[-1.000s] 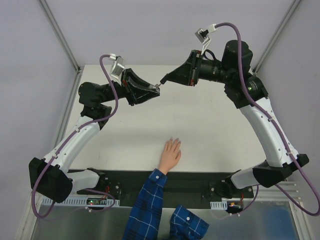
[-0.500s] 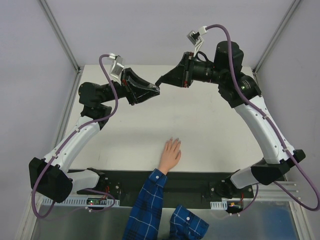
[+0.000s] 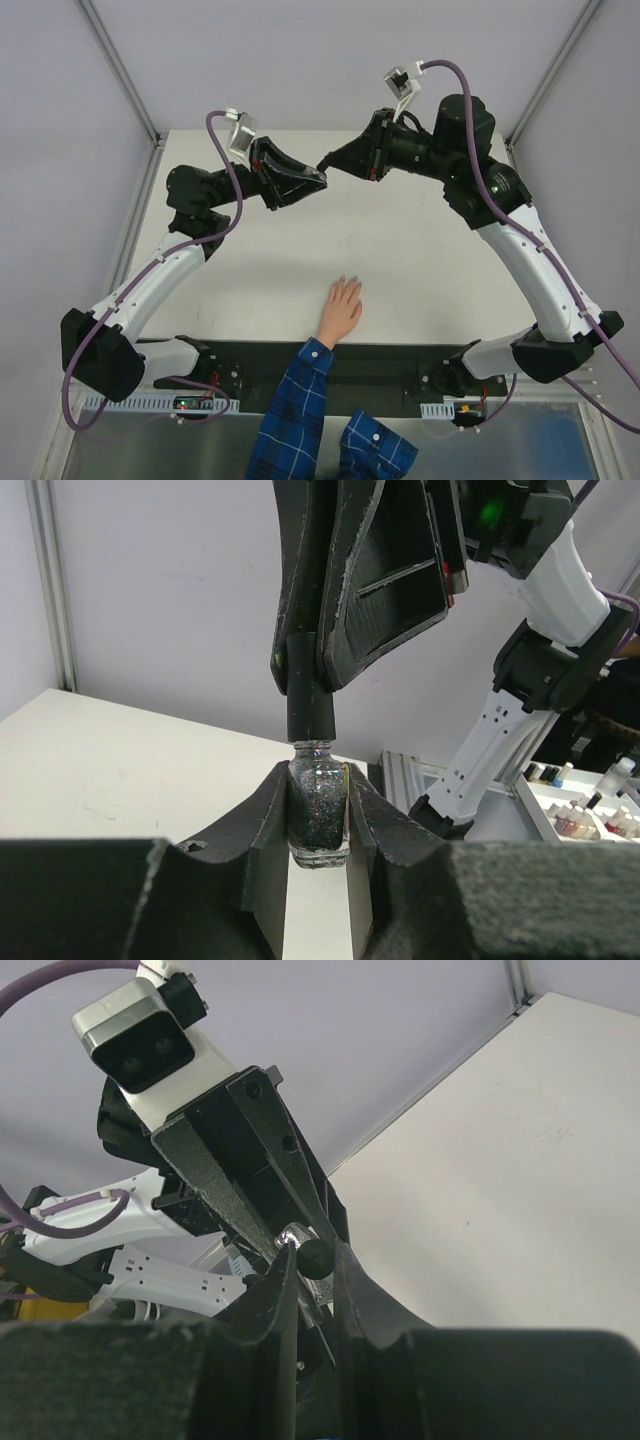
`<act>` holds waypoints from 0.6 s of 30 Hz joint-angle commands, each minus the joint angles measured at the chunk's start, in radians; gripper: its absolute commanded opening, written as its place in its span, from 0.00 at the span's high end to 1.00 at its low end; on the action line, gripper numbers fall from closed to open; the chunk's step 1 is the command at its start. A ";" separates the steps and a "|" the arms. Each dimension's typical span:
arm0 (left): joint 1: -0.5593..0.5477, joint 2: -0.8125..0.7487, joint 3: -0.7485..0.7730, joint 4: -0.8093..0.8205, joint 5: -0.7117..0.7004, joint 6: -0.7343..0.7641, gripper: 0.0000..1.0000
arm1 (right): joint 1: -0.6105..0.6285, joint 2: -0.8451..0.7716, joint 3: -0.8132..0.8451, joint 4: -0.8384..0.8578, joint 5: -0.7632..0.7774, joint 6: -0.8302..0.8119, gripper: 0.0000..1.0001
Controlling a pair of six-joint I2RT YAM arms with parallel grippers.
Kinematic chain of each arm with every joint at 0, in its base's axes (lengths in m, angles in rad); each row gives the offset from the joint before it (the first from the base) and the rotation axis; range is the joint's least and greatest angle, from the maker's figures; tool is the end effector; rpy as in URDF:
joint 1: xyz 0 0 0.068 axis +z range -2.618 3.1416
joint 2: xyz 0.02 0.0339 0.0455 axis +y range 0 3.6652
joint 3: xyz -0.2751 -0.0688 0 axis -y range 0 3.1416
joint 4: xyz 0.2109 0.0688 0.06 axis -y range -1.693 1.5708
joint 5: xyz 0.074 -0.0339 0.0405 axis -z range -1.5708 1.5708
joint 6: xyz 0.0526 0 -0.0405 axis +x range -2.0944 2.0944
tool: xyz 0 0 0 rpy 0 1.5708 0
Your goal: Paint the nails
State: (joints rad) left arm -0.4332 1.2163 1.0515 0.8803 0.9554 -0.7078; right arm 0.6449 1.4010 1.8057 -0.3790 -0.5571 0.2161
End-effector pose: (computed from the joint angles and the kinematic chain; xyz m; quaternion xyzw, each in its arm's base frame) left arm 0.1827 -0.1318 0.4645 0.3640 0.4221 -0.5969 0.5771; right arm 0.1929 0.1799 0.5259 -0.3352 0.6138 0.4617 0.5456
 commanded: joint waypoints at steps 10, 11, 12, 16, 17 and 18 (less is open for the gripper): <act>-0.033 -0.012 0.030 0.097 -0.073 0.068 1.00 | 0.056 -0.023 0.017 -0.126 0.132 -0.027 0.86; -0.033 -0.021 0.021 0.097 -0.073 0.070 1.00 | 0.055 -0.030 0.024 -0.129 0.135 -0.027 0.78; -0.033 -0.026 0.015 0.097 -0.072 0.068 1.00 | 0.050 -0.031 0.027 -0.132 0.135 -0.029 0.75; -0.032 -0.054 -0.016 0.088 -0.061 0.068 1.00 | 0.022 -0.033 0.064 -0.159 0.100 -0.024 0.55; -0.033 -0.069 -0.030 0.080 -0.060 0.071 1.00 | 0.013 -0.034 0.076 -0.166 0.085 -0.029 0.46; -0.032 -0.077 -0.036 0.074 -0.058 0.073 1.00 | -0.010 -0.039 0.081 -0.170 0.038 -0.034 0.41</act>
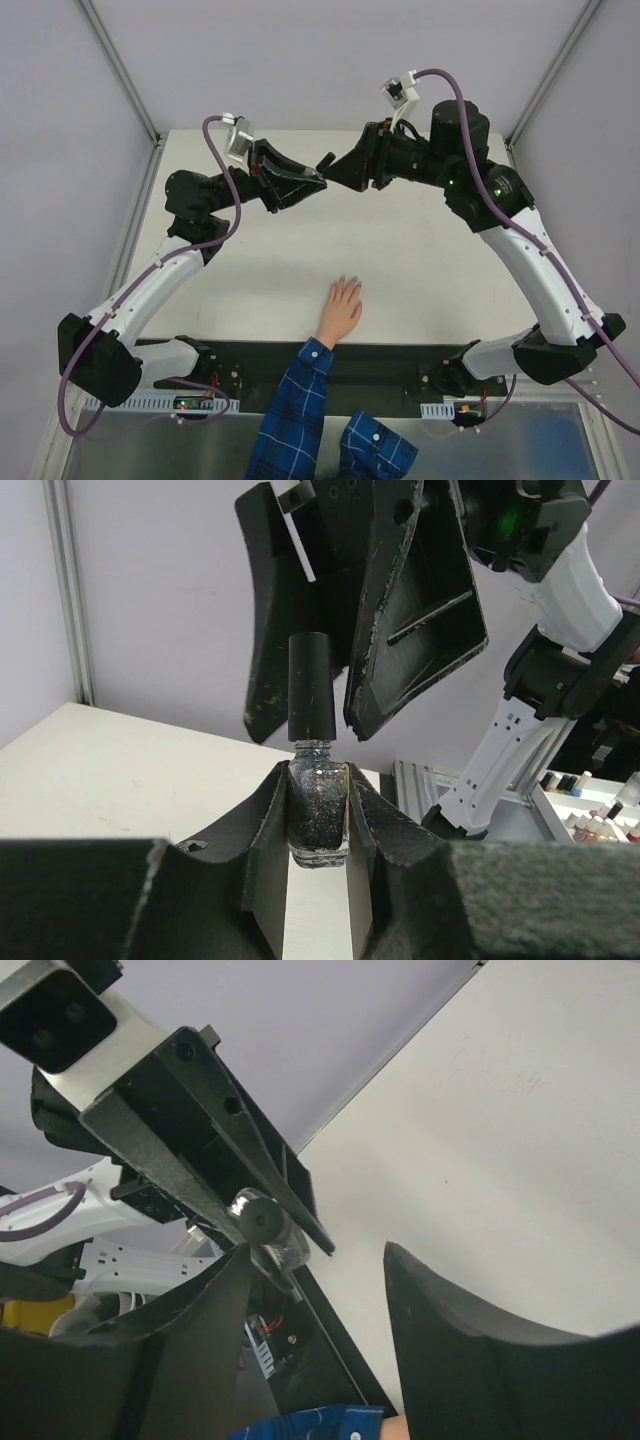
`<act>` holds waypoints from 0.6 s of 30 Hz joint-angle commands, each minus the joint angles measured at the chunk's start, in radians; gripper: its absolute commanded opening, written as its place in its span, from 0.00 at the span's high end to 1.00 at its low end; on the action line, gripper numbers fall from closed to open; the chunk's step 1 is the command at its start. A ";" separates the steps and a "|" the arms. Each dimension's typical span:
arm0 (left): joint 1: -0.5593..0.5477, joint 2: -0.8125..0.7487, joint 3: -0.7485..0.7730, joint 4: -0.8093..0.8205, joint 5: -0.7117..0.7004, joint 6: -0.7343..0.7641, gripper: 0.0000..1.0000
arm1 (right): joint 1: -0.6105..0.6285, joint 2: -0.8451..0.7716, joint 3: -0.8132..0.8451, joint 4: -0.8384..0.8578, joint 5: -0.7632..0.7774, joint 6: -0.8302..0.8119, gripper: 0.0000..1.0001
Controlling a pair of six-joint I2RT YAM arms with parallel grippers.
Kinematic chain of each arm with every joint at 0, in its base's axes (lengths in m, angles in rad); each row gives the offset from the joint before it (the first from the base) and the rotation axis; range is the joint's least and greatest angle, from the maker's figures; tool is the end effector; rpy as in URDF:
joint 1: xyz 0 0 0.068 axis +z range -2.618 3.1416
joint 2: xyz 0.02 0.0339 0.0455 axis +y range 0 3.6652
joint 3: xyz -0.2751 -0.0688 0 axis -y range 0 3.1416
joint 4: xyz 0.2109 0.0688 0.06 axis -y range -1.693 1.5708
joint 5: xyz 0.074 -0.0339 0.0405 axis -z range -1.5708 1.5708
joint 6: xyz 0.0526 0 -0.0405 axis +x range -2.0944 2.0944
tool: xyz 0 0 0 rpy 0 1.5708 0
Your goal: Paint the nails
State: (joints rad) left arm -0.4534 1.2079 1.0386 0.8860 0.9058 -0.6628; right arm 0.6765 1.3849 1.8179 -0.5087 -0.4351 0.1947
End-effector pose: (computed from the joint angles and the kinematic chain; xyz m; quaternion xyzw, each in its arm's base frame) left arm 0.1802 -0.1338 0.4642 0.3572 0.4120 -0.5872 0.5983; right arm 0.1863 0.1780 0.5176 -0.3133 0.6604 0.4236 0.5350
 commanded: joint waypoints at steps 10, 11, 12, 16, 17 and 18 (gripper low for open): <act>-0.013 -0.099 -0.040 0.047 0.064 -0.044 1.00 | -0.129 0.018 0.098 0.097 -0.549 -0.140 0.06; -0.013 -0.097 -0.038 0.050 0.073 -0.061 1.00 | -0.130 0.026 0.095 0.134 -0.583 -0.127 0.10; -0.013 -0.097 -0.038 0.053 0.082 -0.066 1.00 | -0.130 0.029 0.090 0.186 -0.614 -0.117 0.11; -0.013 -0.105 -0.048 0.050 0.085 -0.073 1.00 | -0.130 0.040 0.086 0.203 -0.640 -0.139 0.21; -0.013 -0.105 -0.048 0.050 0.087 -0.077 1.00 | -0.132 0.054 0.096 0.194 -0.643 -0.147 0.23; -0.013 -0.103 -0.048 0.051 0.088 -0.080 1.00 | -0.130 0.066 0.107 0.159 -0.648 -0.159 0.25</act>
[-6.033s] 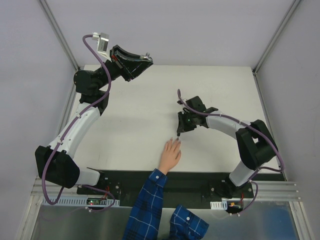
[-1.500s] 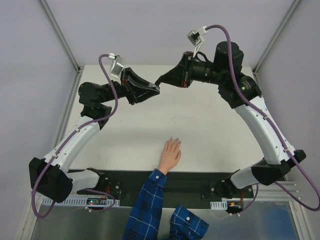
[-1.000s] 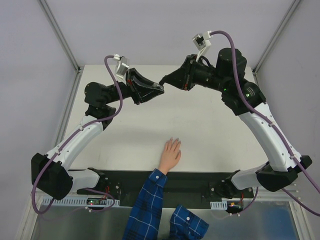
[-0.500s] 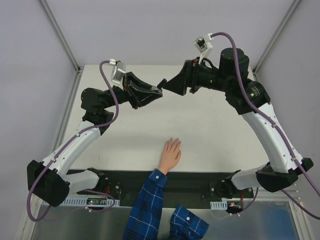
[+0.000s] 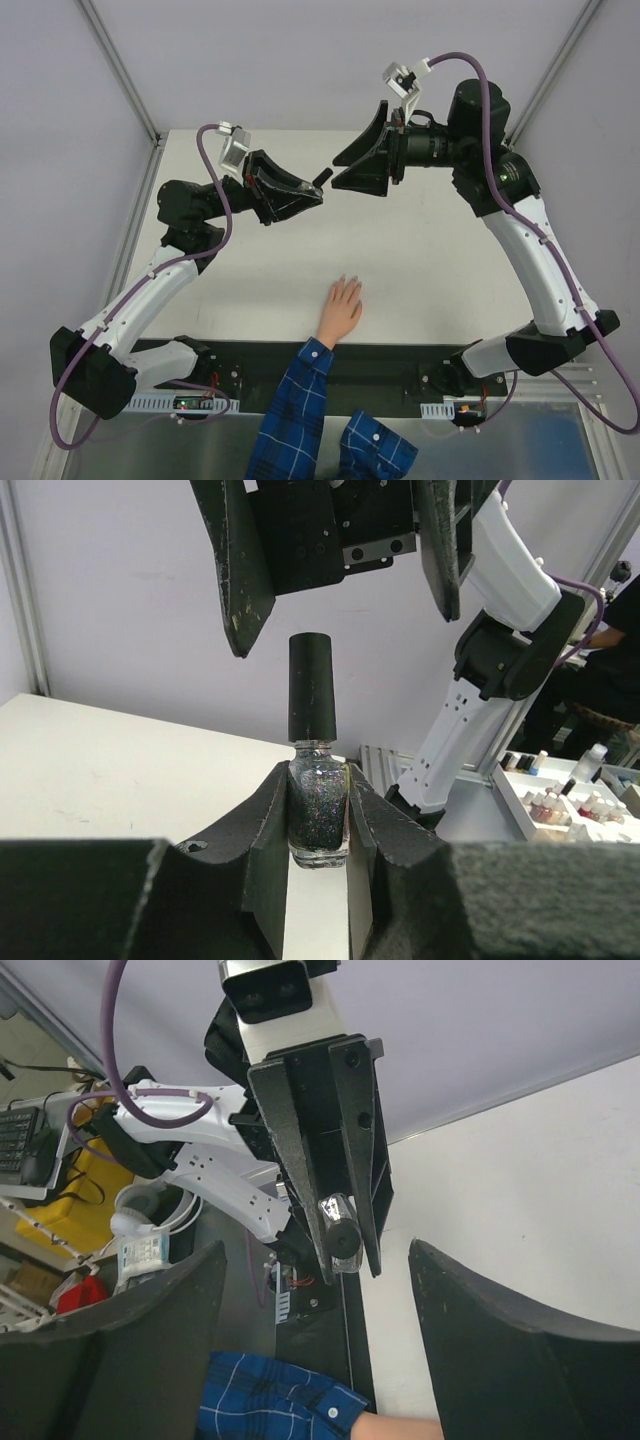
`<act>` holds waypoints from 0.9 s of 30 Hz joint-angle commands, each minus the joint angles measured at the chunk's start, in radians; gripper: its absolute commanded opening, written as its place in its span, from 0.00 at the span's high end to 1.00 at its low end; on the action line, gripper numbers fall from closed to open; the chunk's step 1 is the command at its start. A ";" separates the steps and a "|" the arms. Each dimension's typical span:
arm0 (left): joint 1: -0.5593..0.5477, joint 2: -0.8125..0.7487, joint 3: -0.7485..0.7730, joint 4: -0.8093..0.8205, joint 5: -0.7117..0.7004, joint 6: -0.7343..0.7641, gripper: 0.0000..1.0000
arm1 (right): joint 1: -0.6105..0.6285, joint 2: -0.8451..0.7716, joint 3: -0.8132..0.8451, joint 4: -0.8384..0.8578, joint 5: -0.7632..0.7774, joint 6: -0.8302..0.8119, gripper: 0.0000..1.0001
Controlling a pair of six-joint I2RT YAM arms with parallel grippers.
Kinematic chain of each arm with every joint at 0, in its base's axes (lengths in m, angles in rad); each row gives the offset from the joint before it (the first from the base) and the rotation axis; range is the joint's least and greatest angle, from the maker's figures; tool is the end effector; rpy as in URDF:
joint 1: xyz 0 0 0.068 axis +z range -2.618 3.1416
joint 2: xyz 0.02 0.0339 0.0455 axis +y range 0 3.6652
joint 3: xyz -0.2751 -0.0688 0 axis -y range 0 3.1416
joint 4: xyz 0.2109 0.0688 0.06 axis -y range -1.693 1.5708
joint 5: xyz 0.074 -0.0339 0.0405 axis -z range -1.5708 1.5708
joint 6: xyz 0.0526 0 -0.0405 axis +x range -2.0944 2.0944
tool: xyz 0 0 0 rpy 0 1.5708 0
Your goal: Paint the nails
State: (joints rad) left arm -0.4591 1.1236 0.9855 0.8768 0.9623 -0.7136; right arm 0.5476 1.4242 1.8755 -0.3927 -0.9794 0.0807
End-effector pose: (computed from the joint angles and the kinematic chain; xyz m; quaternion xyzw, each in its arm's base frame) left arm 0.1558 -0.1252 0.4620 0.3744 0.4091 -0.6045 0.5719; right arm 0.1878 0.1657 0.5377 -0.4730 0.5099 0.5053 0.5109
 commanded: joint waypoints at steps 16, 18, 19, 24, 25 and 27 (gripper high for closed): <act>-0.007 0.010 0.033 0.071 0.036 -0.046 1.00 | 0.026 0.088 0.091 0.038 -0.116 -0.045 0.57; -0.007 0.013 0.036 0.071 0.036 -0.044 1.00 | 0.034 0.090 0.091 0.037 -0.117 -0.045 0.62; -0.007 0.015 0.041 0.070 0.036 -0.041 1.00 | 0.035 0.093 0.091 0.034 -0.116 -0.047 0.66; -0.007 0.008 0.054 0.021 0.003 0.012 1.00 | 0.060 0.084 0.068 -0.014 -0.062 -0.056 0.93; -0.007 -0.001 0.062 -0.020 -0.031 0.063 1.00 | 0.064 0.082 0.065 -0.034 -0.041 -0.061 0.99; -0.007 -0.005 0.067 -0.062 -0.075 0.118 1.00 | 0.095 0.073 0.063 -0.114 0.069 -0.075 0.99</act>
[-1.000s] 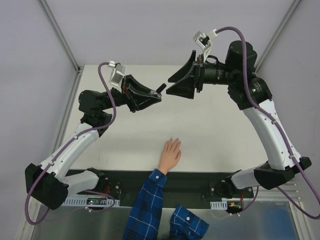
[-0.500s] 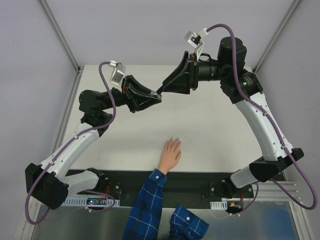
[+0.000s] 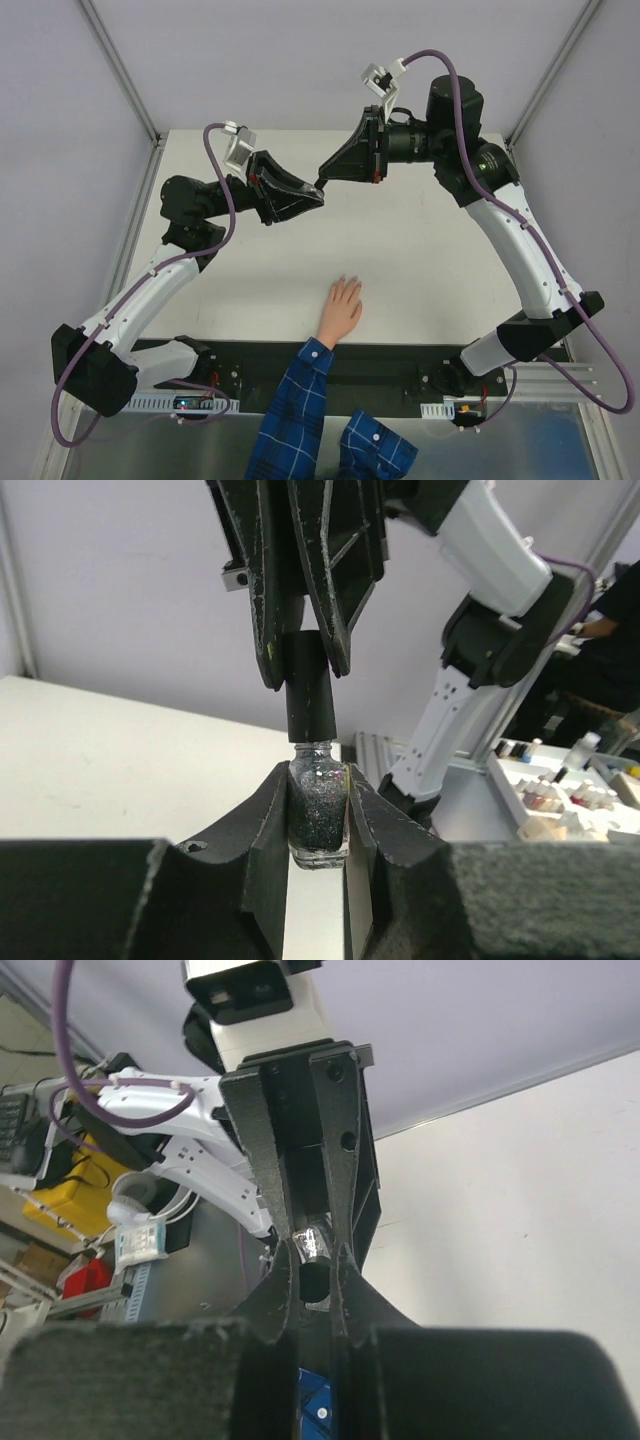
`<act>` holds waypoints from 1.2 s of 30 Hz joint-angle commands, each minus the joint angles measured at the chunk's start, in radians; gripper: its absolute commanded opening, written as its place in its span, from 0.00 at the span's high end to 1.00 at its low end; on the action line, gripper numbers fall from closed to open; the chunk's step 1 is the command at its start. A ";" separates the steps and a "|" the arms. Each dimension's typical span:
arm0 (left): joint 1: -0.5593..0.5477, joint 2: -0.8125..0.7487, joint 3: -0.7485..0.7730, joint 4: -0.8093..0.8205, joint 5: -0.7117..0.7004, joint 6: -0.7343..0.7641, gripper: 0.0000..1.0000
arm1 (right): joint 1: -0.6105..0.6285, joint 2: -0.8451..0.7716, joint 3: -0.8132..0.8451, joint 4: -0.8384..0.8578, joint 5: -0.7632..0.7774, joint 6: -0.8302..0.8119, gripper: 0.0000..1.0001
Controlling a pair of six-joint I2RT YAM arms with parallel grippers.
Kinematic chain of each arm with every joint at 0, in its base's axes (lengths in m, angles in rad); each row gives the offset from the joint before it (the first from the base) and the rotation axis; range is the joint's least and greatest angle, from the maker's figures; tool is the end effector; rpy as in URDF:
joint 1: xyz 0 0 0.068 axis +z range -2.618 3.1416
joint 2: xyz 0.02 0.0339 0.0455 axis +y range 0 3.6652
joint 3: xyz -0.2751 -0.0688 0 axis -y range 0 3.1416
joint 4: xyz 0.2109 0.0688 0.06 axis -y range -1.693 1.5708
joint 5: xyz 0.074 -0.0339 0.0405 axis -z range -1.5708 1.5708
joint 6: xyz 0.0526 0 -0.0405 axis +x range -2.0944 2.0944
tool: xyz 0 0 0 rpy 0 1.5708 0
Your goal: Paint the nails
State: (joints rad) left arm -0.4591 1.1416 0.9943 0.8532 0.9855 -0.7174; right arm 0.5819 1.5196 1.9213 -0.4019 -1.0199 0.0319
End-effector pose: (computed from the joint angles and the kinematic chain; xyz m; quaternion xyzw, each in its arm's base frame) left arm 0.1611 -0.1285 0.4589 0.3784 0.4215 -0.6088 0.5555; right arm 0.2077 0.1903 0.5259 -0.4998 0.5003 0.5155 0.4840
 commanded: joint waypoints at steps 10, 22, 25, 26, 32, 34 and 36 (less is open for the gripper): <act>-0.041 0.036 0.085 -0.117 -0.453 0.432 1.00 | 0.156 -0.004 0.123 -0.388 0.893 0.362 0.99; -0.044 0.001 0.050 -0.153 -0.346 0.334 1.00 | 0.099 -0.035 0.150 -0.296 0.715 0.258 0.50; -0.044 -0.032 0.027 -0.186 -0.259 0.286 1.00 | 0.024 -0.084 0.082 -0.189 0.514 0.180 0.22; -0.044 -0.039 0.026 -0.192 -0.225 0.270 1.00 | -0.005 -0.096 0.059 -0.116 0.401 0.139 0.17; -0.044 -0.069 0.018 -0.148 -0.108 0.101 1.00 | -0.036 -0.125 -0.068 0.081 0.016 -0.010 0.05; -0.044 -0.074 0.024 -0.131 -0.088 0.061 1.00 | -0.037 -0.102 -0.055 0.109 -0.025 -0.010 0.11; -0.044 -0.071 0.029 -0.109 -0.071 0.029 1.00 | -0.037 -0.090 -0.050 0.155 -0.049 0.044 0.26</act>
State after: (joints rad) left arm -0.5030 1.0943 1.0145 0.6460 0.8295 -0.5713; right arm 0.5468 1.4231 1.8603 -0.4210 -0.8680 0.0879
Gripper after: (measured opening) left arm 0.216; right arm 0.869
